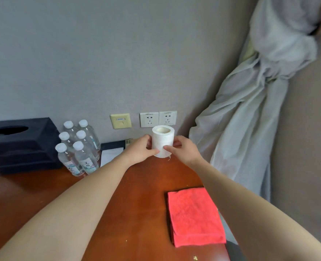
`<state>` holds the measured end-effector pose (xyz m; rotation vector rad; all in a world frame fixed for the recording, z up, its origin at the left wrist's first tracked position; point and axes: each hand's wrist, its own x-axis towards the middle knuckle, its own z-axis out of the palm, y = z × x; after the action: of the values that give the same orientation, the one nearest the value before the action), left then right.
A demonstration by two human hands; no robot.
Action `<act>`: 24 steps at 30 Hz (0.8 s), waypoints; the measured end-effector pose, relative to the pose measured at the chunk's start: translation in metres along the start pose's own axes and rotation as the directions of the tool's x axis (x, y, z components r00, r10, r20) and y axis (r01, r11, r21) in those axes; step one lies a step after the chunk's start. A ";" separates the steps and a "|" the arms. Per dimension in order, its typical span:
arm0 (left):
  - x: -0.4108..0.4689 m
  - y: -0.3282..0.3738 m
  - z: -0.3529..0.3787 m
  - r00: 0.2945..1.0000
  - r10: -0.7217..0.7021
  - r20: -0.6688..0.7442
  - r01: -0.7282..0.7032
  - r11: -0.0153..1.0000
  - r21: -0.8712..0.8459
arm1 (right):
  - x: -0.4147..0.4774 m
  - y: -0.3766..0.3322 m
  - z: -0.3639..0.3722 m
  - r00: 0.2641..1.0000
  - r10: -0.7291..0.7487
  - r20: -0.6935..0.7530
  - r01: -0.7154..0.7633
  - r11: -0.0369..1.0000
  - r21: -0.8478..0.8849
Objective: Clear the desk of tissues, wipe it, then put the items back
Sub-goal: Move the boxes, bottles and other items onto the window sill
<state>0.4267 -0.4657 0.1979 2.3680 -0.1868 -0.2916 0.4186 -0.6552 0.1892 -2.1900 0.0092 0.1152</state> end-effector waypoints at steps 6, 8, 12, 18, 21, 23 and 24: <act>-0.061 0.054 0.027 0.984 0.173 0.033 -0.174 0.985 0.005 | -0.102 0.007 -0.039 0.983 0.031 -0.183 -0.034 0.999 -0.014; -0.082 0.076 0.043 0.967 0.249 0.054 -0.248 0.969 -0.009 | -0.141 0.013 -0.055 0.968 0.047 -0.245 -0.055 0.998 -0.027; -0.120 0.119 0.086 0.922 0.366 0.125 -0.363 0.931 -0.049 | -0.223 0.031 -0.091 0.928 0.105 -0.358 -0.133 0.989 -0.057; -0.173 0.202 0.162 0.819 0.498 0.283 -0.484 0.866 -0.124 | -0.340 0.071 -0.148 0.817 0.233 -0.527 -0.264 0.964 0.016; -0.192 0.241 0.207 0.745 0.560 0.363 -0.544 0.825 -0.155 | -0.393 0.096 -0.178 0.751 0.288 -0.594 -0.331 0.943 0.038; -0.205 0.264 0.237 0.706 0.594 0.387 -0.584 0.796 -0.158 | -0.424 0.111 -0.196 0.713 0.318 -0.625 -0.366 0.929 0.054; -0.212 0.276 0.251 0.686 0.613 0.391 -0.610 0.778 -0.149 | -0.439 0.118 -0.204 0.694 0.333 -0.639 -0.382 0.922 0.066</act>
<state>0.1430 -0.7836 0.2441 2.0510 -1.1631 -0.4630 -0.0078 -0.9054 0.2500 -2.1691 0.8428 -0.4343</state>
